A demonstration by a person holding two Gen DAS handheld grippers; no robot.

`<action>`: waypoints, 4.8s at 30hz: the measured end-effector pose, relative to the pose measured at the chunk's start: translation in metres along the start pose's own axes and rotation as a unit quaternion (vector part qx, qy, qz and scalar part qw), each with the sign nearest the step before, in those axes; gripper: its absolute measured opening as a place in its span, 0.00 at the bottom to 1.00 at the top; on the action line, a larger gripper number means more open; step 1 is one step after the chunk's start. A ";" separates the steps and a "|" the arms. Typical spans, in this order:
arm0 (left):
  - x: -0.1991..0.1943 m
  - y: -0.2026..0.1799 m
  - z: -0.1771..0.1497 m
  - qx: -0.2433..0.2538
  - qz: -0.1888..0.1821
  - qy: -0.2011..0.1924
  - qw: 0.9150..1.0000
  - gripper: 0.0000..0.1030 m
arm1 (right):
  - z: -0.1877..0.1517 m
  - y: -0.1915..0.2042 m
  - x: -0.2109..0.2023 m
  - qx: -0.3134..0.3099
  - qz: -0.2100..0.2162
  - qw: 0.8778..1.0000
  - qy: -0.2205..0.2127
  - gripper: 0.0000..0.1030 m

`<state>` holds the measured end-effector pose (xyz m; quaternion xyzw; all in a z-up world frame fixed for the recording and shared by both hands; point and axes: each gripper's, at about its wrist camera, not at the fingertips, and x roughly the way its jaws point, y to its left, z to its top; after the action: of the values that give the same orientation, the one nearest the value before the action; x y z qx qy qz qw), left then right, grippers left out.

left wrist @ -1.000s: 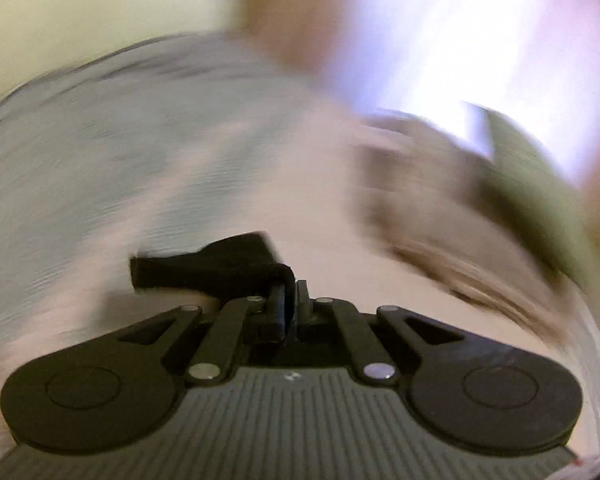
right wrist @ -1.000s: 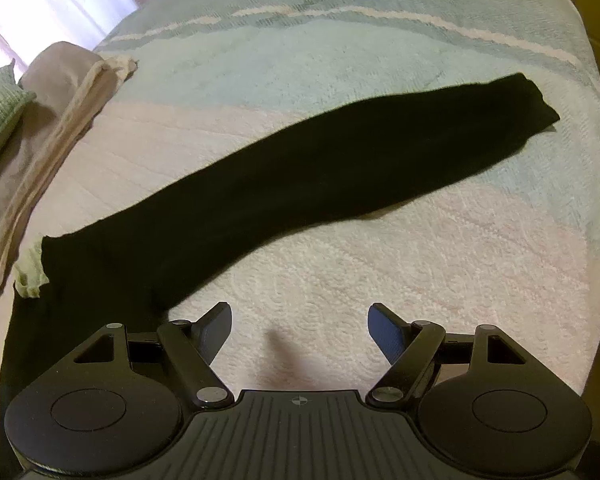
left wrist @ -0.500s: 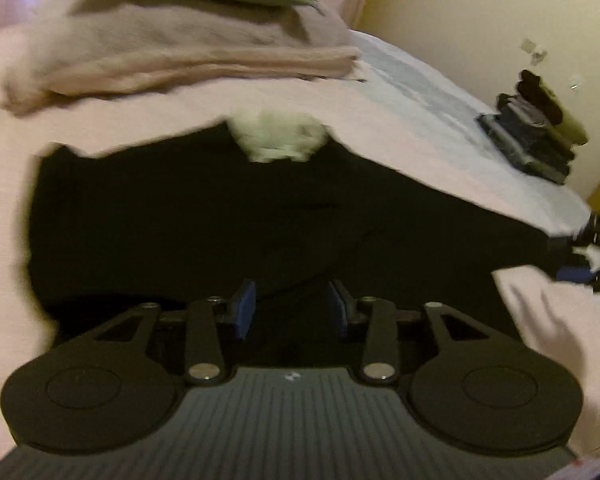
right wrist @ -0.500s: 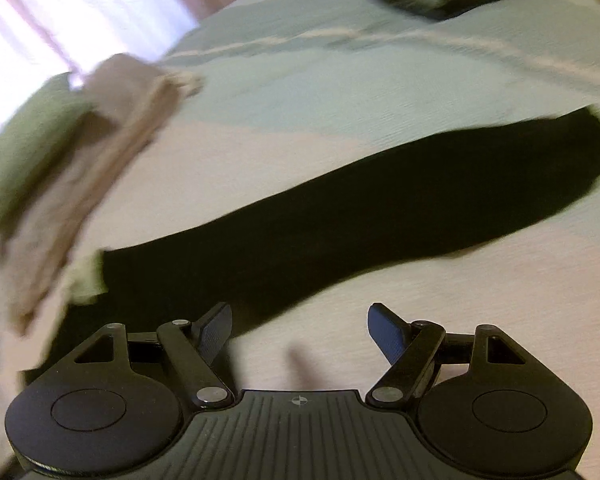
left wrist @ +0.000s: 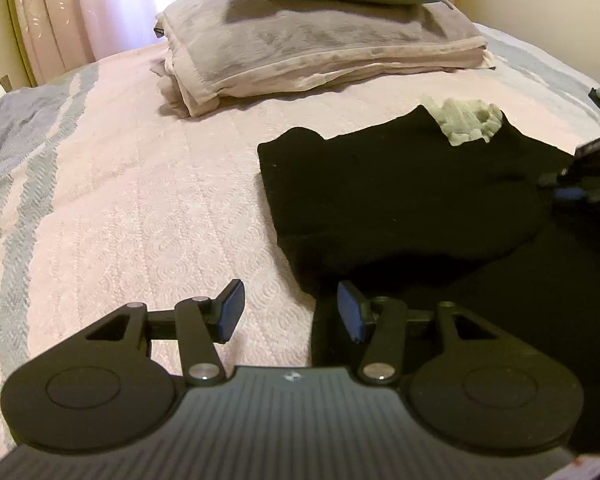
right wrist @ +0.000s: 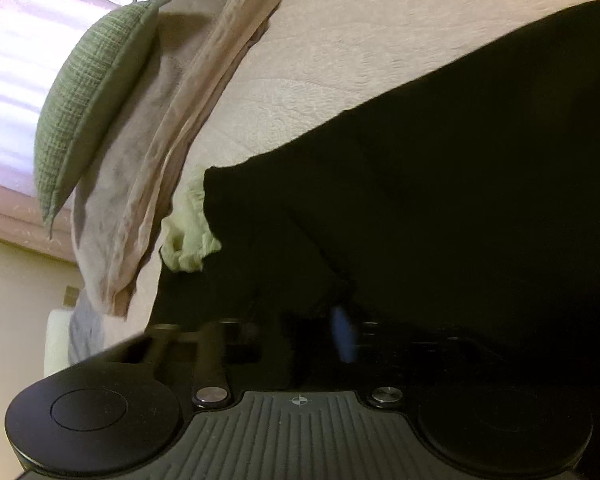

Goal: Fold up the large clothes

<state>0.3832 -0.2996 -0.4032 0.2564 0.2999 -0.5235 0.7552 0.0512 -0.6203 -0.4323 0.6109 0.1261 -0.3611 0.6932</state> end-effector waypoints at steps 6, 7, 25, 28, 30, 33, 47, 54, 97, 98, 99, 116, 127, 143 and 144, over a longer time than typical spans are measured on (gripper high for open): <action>0.009 -0.018 0.003 0.071 -0.019 -0.010 0.997 0.41 | -0.009 0.056 -0.096 -0.131 0.074 0.974 -0.167 0.05; 0.012 -0.021 0.004 0.076 -0.020 -0.013 0.997 0.39 | -0.010 0.056 -0.112 -0.143 0.054 0.970 -0.187 0.05; 0.038 -0.001 0.014 0.038 -0.023 0.064 0.997 0.29 | -0.017 -0.019 -0.091 -0.058 -0.123 0.988 -0.075 0.19; 0.013 0.005 0.026 0.010 -0.030 0.063 0.998 0.31 | -0.013 -0.022 -0.137 -0.053 -0.126 0.985 -0.105 0.27; -0.003 0.003 0.036 -0.010 -0.033 0.043 0.999 0.32 | -0.006 -0.044 -0.176 -0.024 -0.144 0.980 -0.136 0.27; -0.001 -0.013 0.047 -0.026 -0.044 0.024 0.998 0.35 | 0.001 -0.097 -0.232 0.059 -0.156 0.967 -0.193 0.28; 0.036 -0.031 0.058 -0.186 -0.008 0.082 0.979 0.45 | 0.044 -0.254 -0.311 0.288 -0.076 0.881 -0.368 0.23; 0.004 -0.007 0.042 -0.217 -0.011 0.074 0.973 0.45 | 0.060 -0.089 -0.305 -0.062 -0.328 0.876 -0.348 0.02; 0.028 -0.021 0.100 -0.119 -0.097 -0.025 0.988 0.03 | -0.100 0.045 -0.062 -0.667 -0.364 0.646 -0.073 0.73; 0.035 -0.020 0.096 -0.110 -0.088 -0.011 0.990 0.03 | -0.101 0.043 -0.061 -0.667 -0.364 0.646 -0.070 0.73; 0.046 -0.020 0.088 -0.107 -0.085 0.011 0.991 0.03 | -0.100 0.042 -0.059 -0.666 -0.366 0.646 -0.067 0.73; 0.029 -0.001 0.093 -0.084 -0.064 0.027 0.994 0.27 | -0.042 0.109 -0.127 -0.515 -0.157 0.843 0.008 0.71; 0.100 -0.029 0.077 -0.050 -0.095 0.040 0.993 0.14 | 0.004 0.063 -0.037 -0.331 -0.227 0.915 -0.048 0.40; -0.087 -0.047 -0.105 -0.007 -0.060 0.168 0.984 0.21 | -0.269 0.034 -0.199 -0.349 -0.327 0.876 0.070 0.45; -0.100 -0.045 -0.116 -0.014 -0.057 0.180 0.982 0.22 | -0.279 0.031 -0.209 -0.341 -0.329 0.877 0.078 0.46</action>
<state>0.2918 -0.1690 -0.4139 0.3184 0.4520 -0.5067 0.6615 -0.0023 -0.2865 -0.3416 0.2862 0.4884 -0.4541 0.6880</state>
